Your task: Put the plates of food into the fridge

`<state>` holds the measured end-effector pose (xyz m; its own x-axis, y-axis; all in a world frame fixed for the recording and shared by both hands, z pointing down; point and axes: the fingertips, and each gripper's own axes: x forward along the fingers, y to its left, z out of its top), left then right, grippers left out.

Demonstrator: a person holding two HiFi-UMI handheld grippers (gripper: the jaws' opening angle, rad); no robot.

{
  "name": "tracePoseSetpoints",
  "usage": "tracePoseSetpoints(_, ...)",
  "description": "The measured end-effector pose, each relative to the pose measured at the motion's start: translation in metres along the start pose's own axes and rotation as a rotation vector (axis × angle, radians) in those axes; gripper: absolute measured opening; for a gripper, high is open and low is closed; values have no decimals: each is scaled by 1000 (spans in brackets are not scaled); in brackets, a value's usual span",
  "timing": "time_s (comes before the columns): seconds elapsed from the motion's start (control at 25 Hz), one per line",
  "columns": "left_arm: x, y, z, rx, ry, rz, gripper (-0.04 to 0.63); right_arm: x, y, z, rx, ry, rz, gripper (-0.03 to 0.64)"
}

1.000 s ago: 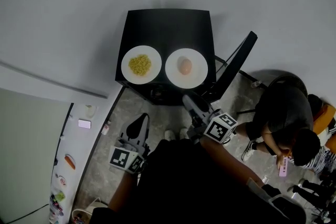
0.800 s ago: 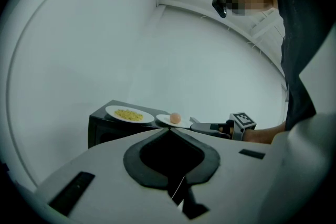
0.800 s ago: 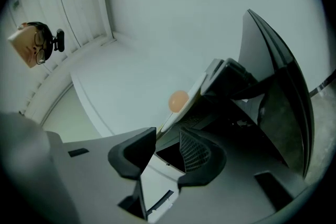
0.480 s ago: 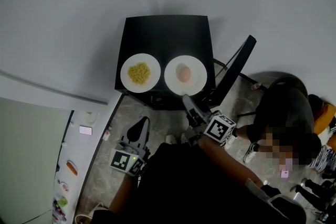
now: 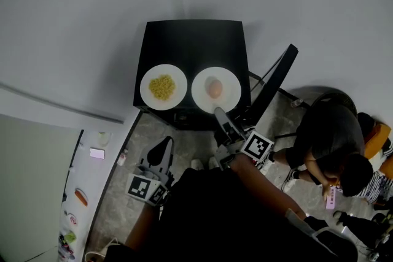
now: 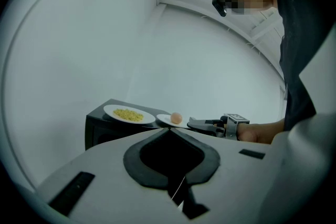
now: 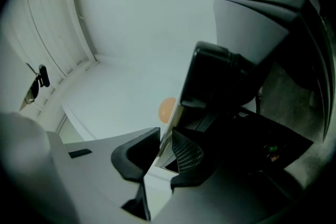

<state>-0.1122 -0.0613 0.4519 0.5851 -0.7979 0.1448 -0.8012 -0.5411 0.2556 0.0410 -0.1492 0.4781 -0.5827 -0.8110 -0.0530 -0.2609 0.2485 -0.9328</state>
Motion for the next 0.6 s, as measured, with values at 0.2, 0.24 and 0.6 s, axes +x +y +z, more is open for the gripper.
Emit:
tracePoseSetpoints(0.2, -2, -2, 9, -31, -30, 8, 25, -1, -2, 4, 115, -10, 14, 63)
tracePoseSetpoints(0.24, -3, -3, 10, -28, -33, 8, 25, -1, -1, 4, 127, -12, 16, 60)
tracePoseSetpoints(0.6, -14, -13, 4, -38, -37, 12, 25, -27, 1, -1, 196, -11, -4, 41)
